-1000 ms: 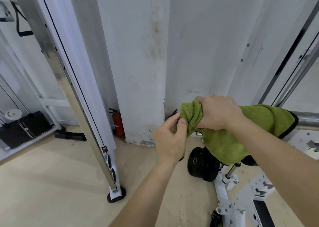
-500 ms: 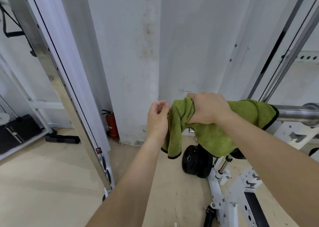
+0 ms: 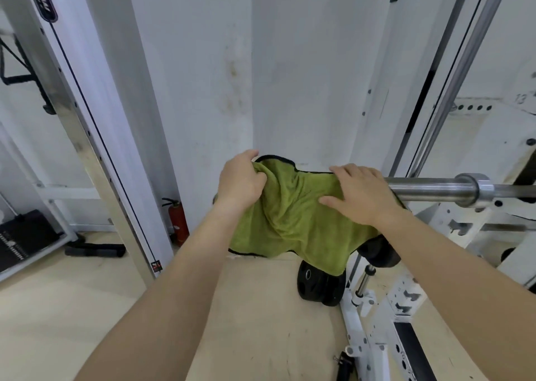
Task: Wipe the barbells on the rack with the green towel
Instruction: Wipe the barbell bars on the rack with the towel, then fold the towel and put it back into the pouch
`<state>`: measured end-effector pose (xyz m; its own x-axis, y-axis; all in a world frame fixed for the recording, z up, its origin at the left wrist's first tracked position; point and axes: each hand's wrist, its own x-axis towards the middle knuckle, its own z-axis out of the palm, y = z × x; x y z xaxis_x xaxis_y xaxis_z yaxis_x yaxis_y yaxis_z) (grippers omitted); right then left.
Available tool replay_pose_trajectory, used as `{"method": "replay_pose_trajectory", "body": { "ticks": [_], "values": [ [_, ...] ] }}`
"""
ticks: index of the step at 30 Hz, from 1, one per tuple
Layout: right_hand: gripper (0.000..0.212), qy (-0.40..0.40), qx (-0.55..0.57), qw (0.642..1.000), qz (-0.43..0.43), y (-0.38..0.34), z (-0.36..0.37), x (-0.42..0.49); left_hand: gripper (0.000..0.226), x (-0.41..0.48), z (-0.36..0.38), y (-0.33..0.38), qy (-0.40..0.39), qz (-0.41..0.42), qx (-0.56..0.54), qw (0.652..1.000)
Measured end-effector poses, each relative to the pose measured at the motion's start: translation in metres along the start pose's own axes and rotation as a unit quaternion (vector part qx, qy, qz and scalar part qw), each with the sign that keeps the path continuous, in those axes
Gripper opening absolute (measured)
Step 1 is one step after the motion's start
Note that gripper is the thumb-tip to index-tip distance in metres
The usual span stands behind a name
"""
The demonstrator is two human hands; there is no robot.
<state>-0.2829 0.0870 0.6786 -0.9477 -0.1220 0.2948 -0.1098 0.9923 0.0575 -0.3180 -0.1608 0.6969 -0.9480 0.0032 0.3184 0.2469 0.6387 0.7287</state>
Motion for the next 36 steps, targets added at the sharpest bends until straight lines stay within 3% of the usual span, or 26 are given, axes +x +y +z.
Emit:
{"method": "replay_pose_trajectory", "body": {
  "ticks": [3,5,8,10,13,14,17,18,21,24,28,32,36],
  "values": [
    [0.059,0.046,0.023,0.999,-0.005,0.020,0.005,-0.017,0.033,-0.014,-0.007,0.014,0.023,0.027,0.116,0.993],
    [0.035,0.118,0.075,0.990,-0.013,0.022,0.005,-0.029,0.025,-0.030,-0.005,0.020,0.029,0.035,0.155,0.987],
    [0.027,0.162,0.128,0.978,0.035,0.027,-0.003,-0.047,0.015,-0.056,0.002,0.031,0.023,0.041,0.195,0.980],
    [0.020,0.127,0.266,0.951,0.097,0.033,-0.010,-0.060,0.018,-0.074,0.009,0.041,-0.013,0.043,0.206,0.978],
    [0.010,0.040,0.559,0.808,0.182,0.042,-0.027,-0.082,0.019,-0.099,0.027,0.063,-0.123,-0.002,0.089,0.988],
    [0.013,0.003,0.596,0.783,0.179,0.046,-0.032,-0.092,0.020,-0.108,0.035,0.072,-0.157,-0.020,0.035,0.987],
    [0.037,-0.124,0.558,0.816,0.088,0.054,-0.034,-0.127,0.011,-0.137,0.056,0.098,-0.253,-0.064,-0.105,0.960],
    [0.041,-0.159,0.557,0.812,0.069,0.056,-0.031,-0.137,0.021,-0.147,0.063,0.106,-0.295,-0.076,-0.134,0.943],
    [0.028,-0.205,0.563,0.799,0.051,0.063,-0.023,-0.165,0.032,-0.177,0.076,0.123,-0.386,-0.094,-0.181,0.900],
    [0.016,-0.134,0.563,0.810,0.096,0.077,-0.021,-0.189,0.026,-0.199,0.079,0.122,-0.379,-0.133,-0.288,0.869],
    [0.014,-0.037,0.684,0.708,0.171,0.084,-0.028,-0.208,0.021,-0.232,0.089,0.094,-0.351,-0.108,-0.159,0.916],
    [0.017,-0.025,0.701,0.685,0.196,0.075,-0.037,-0.220,0.028,-0.258,0.095,0.047,-0.321,-0.093,-0.144,0.932],
    [0.021,-0.003,0.733,0.621,0.278,0.075,-0.049,-0.221,0.025,-0.271,0.081,0.009,-0.273,-0.079,-0.122,0.951]
  ]
}}
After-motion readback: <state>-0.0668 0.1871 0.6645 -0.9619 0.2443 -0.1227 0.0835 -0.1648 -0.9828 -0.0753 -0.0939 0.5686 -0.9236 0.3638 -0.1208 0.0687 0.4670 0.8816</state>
